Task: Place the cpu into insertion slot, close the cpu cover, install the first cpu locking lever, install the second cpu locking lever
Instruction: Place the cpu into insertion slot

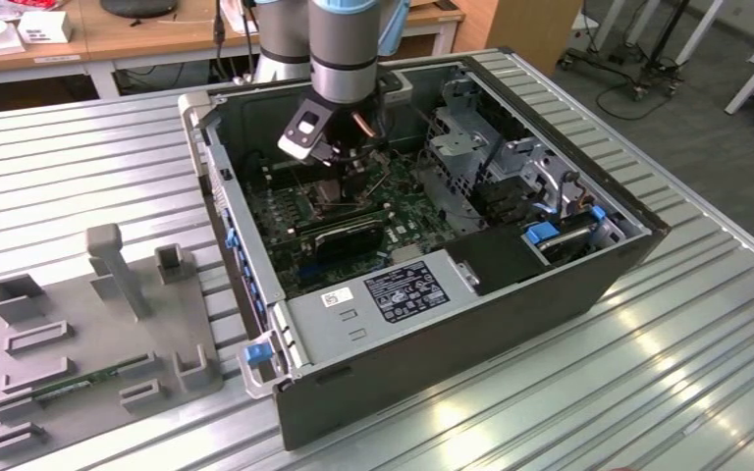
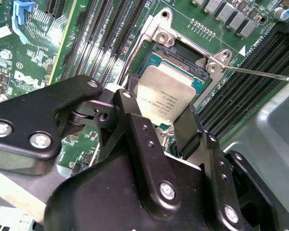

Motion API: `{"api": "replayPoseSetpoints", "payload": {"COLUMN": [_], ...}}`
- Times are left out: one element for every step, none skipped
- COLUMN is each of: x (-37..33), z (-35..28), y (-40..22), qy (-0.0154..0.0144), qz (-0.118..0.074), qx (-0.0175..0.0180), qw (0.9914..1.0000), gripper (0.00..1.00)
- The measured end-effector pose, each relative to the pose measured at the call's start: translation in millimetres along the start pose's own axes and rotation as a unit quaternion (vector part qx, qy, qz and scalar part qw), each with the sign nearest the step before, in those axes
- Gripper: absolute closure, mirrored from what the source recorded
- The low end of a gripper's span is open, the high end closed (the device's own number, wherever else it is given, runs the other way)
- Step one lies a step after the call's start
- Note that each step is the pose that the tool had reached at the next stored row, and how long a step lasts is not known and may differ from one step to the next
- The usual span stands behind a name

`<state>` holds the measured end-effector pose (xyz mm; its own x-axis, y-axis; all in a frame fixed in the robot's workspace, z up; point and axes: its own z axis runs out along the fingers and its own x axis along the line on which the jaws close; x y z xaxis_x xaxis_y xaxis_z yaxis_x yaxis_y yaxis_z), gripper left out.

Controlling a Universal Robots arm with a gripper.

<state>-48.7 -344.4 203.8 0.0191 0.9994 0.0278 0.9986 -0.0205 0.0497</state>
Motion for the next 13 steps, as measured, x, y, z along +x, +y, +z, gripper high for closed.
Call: {"api": "replayPoseSetpoints", "payload": {"x": [0.0,-0.1,-0.1,-0.1,-0.1,-0.1,-0.2,-0.2,-0.2,-0.1,-0.1,0.0,0.1], "z": [0.7,1.4,2.1,2.9,3.5,4.2,4.7,5.0,5.5,5.9,6.4,6.7,7.1], "y": [-0.1,-0.1,-0.2,-0.2,-0.3,-0.3,-0.3,-0.4,-0.4,-0.4,-0.5,-0.5,-0.6], "qy": [0.0,0.0,0.0,0.0,-0.0001,0.0,0.0,-0.0001,0.0001,0.0001,0.0001,0.0001,0.0001], "qz": [0.0,0.0,0.0,0.0,0.0,0.0,0.0,0.0,0.0,0.0,0.0,0.0,0.0], "qx": [0.0,0.0,0.0,0.0,0.0,0.0,0.0,0.0,0.0,0.0,0.0,0.0,0.0], "qw": [1.0,1.0,1.0,1.0,1.0,1.0,1.0,1.0,1.0,1.0,1.0,1.0,1.0], "gripper": [0.46,0.46,0.46,0.46,0.46,0.46,0.46,0.46,0.46,0.46,0.46,0.46,0.46]}}
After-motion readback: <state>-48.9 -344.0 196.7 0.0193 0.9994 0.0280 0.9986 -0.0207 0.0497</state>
